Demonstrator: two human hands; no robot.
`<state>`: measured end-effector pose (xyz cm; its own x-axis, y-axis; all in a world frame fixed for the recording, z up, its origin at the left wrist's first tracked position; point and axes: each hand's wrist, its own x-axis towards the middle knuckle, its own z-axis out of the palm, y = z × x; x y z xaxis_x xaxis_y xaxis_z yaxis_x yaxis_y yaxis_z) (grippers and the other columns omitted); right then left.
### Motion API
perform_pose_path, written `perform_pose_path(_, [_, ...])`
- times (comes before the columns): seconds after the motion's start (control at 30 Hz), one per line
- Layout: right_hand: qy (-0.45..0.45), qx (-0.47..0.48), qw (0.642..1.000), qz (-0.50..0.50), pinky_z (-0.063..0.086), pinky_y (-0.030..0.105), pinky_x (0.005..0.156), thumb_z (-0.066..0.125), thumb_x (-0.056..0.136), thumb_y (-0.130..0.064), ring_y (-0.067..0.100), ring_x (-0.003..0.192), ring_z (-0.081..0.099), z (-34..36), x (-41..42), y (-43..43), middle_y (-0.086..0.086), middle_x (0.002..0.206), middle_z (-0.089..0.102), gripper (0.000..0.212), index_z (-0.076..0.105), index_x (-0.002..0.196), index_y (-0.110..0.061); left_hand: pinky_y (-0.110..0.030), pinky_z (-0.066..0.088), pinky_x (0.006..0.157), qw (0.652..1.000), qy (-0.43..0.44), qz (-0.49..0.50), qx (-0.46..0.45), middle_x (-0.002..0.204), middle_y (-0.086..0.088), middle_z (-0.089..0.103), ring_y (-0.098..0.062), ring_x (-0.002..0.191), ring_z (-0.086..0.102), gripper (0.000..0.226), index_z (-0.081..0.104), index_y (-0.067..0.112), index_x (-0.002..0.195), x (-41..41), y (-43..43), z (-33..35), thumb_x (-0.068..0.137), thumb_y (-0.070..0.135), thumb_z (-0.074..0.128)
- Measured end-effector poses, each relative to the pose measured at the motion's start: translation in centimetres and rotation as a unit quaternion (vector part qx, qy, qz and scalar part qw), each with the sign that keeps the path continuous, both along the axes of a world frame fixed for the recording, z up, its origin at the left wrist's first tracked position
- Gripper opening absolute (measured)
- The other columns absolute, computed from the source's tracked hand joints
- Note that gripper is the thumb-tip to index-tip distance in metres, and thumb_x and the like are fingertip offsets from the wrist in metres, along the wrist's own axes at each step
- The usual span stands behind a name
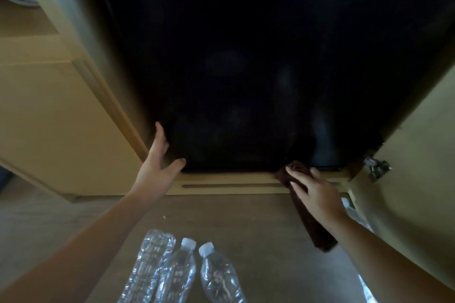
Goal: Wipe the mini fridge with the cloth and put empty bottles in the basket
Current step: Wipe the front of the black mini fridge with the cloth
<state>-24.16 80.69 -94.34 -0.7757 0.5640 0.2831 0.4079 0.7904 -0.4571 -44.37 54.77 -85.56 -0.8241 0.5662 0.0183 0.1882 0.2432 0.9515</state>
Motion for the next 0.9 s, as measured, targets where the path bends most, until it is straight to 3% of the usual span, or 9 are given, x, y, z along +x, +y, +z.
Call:
perform_pose_path(0.13, [0.024, -0.039, 0.997, -0.059, 0.047, 0.027, 0.075, 0.066, 0.083, -0.014, 0.031, 0.091, 0.064, -0.1, 2.5, 1.6, 0.014, 0.108, 0.065, 0.038, 0.061, 0.119, -0.023, -0.047, 0.027, 0.111, 1.0, 0.016, -0.004, -0.005, 0.15, 0.023, 0.018, -0.001, 0.137, 0.022, 0.093, -0.005, 0.057, 0.136, -0.4, -0.2, -0.4, 0.088, 0.002, 0.054])
perform_pose_path(0.23, [0.058, -0.09, 0.989, -0.106, 0.04, 0.022, 0.085, 0.06, 0.088, -0.019, 0.026, 0.106, 0.059, -0.6, 3.4, 2.2, 0.012, 0.116, 0.063, 0.034, 0.059, 0.122, -0.019, -0.042, 0.023, 0.113, 1.0, 0.01, -0.002, 0.001, 0.151, 0.02, 0.016, -0.002, 0.137, 0.021, 0.092, -0.007, 0.046, 0.141, -0.2, 0.0, -0.3, 0.089, 0.0, 0.053])
perform_pose_path(0.33, [0.096, -0.111, 0.973, -0.18, 0.038, 0.031, 0.094, 0.058, 0.089, -0.019, 0.033, 0.112, 0.054, -0.5, 4.4, 2.6, 0.02, 0.119, 0.06, 0.035, 0.058, 0.123, -0.011, -0.036, 0.021, 0.113, 1.0, 0.01, -0.005, 0.014, 0.151, 0.016, 0.017, -0.005, 0.138, 0.022, 0.088, -0.006, 0.038, 0.144, 0.1, 0.2, 0.0, 0.089, -0.002, 0.05])
perform_pose_path(0.4, [0.135, -0.116, 0.966, -0.19, 0.031, 0.024, 0.099, 0.06, 0.087, -0.013, 0.033, 0.118, 0.05, 0.1, 4.7, 2.4, 0.022, 0.124, 0.056, 0.036, 0.057, 0.123, -0.007, -0.036, 0.022, 0.113, 1.0, 0.009, 0.001, 0.022, 0.15, 0.015, 0.019, -0.004, 0.136, 0.023, 0.087, -0.005, 0.036, 0.144, 0.1, 0.3, -0.2, 0.089, -0.004, 0.049])
perform_pose_path(0.5, [0.204, -0.123, 0.957, -0.166, 0.022, 0.008, 0.096, 0.057, 0.09, -0.017, 0.018, 0.12, 0.046, 2.1, 3.6, 1.6, 0.013, 0.129, 0.053, 0.039, 0.052, 0.128, -0.011, -0.043, 0.023, 0.113, 1.0, 0.022, 0.006, 0.012, 0.153, 0.011, 0.018, -0.007, 0.137, 0.024, 0.091, -0.006, 0.045, 0.142, -0.2, 0.2, -0.8, 0.089, 0.0, 0.052])
perform_pose_path(0.6, [0.276, -0.142, 0.93, -0.198, 0.018, 0.0, 0.092, 0.051, 0.093, -0.017, 0.006, 0.115, 0.039, 3.1, 1.8, 1.5, 0.008, 0.13, 0.051, 0.04, 0.047, 0.132, -0.011, -0.047, 0.023, 0.112, 0.999, 0.034, 0.011, 0.012, 0.153, 0.006, 0.021, -0.011, 0.137, 0.027, 0.092, -0.004, 0.046, 0.142, -0.3, 0.1, -1.1, 0.088, -0.003, 0.053])
perform_pose_path(0.7, [0.298, -0.204, 0.904, -0.228, 0.021, 0.005, 0.094, 0.048, 0.094, -0.017, 0.008, 0.12, 0.039, 2.1, 1.0, 1.0, 0.007, 0.132, 0.049, 0.04, 0.044, 0.134, -0.01, -0.046, 0.024, 0.112, 0.999, 0.041, 0.02, 0.013, 0.153, 0.003, 0.023, -0.013, 0.137, 0.029, 0.091, -0.003, 0.041, 0.144, -0.2, 0.2, -1.2, 0.088, -0.005, 0.052])
perform_pose_path(0.8, [0.264, -0.257, 0.891, -0.264, 0.022, 0.008, 0.092, 0.047, 0.095, -0.015, 0.021, 0.127, 0.042, -0.2, 1.2, 0.9, 0.011, 0.134, 0.049, 0.04, 0.043, 0.134, -0.007, -0.042, 0.023, 0.112, 0.999, 0.041, 0.025, 0.018, 0.153, 0.0, 0.022, -0.013, 0.137, 0.027, 0.084, -0.002, 0.035, 0.145, -0.1, 0.3, -1.1, 0.09, -0.003, 0.048])
perform_pose_path(0.9, [0.247, -0.284, 0.884, -0.278, 0.022, 0.011, 0.092, 0.048, 0.094, -0.015, 0.024, 0.127, 0.041, -1.0, 1.5, 1.3, 0.014, 0.134, 0.049, 0.04, 0.044, 0.133, -0.004, -0.042, 0.022, 0.113, 0.999, 0.042, 0.023, 0.022, 0.153, 0.001, 0.022, -0.012, 0.137, 0.027, 0.08, -0.001, 0.035, 0.145, -0.1, 0.3, -0.8, 0.092, -0.002, 0.045])
